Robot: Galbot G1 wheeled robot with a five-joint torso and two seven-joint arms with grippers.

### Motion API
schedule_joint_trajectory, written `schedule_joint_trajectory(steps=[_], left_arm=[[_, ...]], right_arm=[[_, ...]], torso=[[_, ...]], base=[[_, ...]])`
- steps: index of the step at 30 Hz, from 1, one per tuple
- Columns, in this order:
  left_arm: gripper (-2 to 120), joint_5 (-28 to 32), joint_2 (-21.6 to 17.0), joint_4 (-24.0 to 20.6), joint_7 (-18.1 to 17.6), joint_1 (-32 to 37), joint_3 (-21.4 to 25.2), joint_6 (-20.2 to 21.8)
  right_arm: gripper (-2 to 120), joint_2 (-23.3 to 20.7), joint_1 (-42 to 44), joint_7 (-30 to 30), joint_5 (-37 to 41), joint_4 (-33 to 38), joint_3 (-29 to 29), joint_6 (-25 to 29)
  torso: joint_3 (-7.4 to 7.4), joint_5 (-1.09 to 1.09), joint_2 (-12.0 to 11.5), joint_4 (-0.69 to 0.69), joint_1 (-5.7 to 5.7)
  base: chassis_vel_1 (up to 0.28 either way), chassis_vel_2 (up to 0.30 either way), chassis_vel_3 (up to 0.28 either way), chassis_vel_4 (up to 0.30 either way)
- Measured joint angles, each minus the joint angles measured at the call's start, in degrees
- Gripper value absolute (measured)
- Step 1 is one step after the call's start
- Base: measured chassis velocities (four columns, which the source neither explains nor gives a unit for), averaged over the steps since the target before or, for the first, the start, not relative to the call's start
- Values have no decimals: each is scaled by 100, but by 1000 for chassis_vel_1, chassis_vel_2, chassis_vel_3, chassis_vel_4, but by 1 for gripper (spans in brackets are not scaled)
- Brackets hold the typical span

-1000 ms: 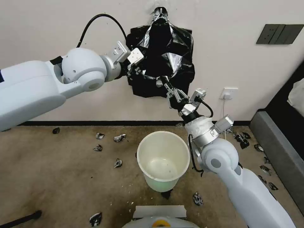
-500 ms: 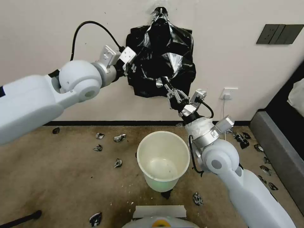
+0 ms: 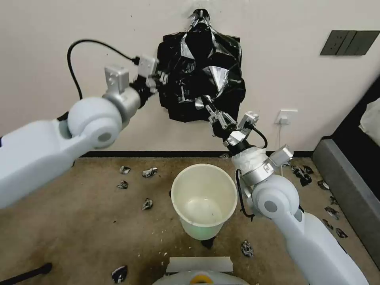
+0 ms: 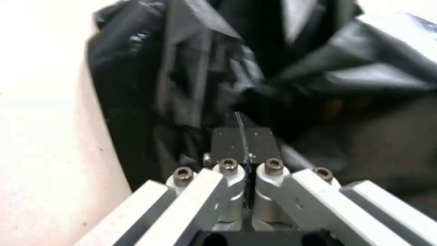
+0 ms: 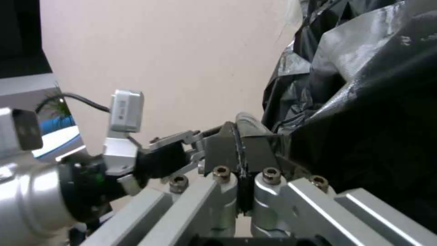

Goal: Place a trash bag onto the trash bin.

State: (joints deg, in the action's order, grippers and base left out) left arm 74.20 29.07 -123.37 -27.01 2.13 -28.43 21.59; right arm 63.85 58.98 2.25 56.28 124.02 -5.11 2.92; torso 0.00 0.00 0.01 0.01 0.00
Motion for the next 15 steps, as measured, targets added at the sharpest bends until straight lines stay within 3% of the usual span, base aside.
schedule_joint_trajectory(steps=[1, 3, 6, 8, 10, 12, 15], left_arm=[[0, 0, 0, 0, 0, 0, 0, 0], [10, 340, 177, -138, -415, -362, -74, 744], [17, 534, 300, -155, -693, -614, -173, 1115], [27, 871, 537, -161, -1193, -1037, -382, 1589], [27, 871, 537, -161, -1193, -1037, -382, 1589], [41, 1193, 744, -99, -1667, -1317, -591, 1938], [50, 1356, 821, -52, -1840, -1386, -670, 2043]], right_arm=[[0, 0, 0, 0, 0, 0, 0, 0], [0, -12, -1, 15, -29, -6, 14, -2], [0, -20, -1, 17, -31, -3, 15, -6], [0, -37, 10, 24, -40, -1, 5, -10], [0, -37, 10, 24, -40, -1, 5, -10], [0, -49, 41, 34, -47, 2, -34, -16], [0, -54, 54, 39, -50, 7, -49, -19]], torso=[[0, 0, 0, 0, 0], [0, 1, 0, -1, 0], [0, 0, 0, -2, 0], [0, 3, 0, -2, 0], [0, 3, 0, -2, 0], [0, 2, 0, -3, 0], [0, -1, 0, -2, 0]], base=[[0, 0, 0, 0], [0, 0, 0, 0], [0, 0, 0, 0], [0, 0, 0, 0], [0, 0, 0, 0], [0, 0, 0, 0], [0, 0, 0, 0]])
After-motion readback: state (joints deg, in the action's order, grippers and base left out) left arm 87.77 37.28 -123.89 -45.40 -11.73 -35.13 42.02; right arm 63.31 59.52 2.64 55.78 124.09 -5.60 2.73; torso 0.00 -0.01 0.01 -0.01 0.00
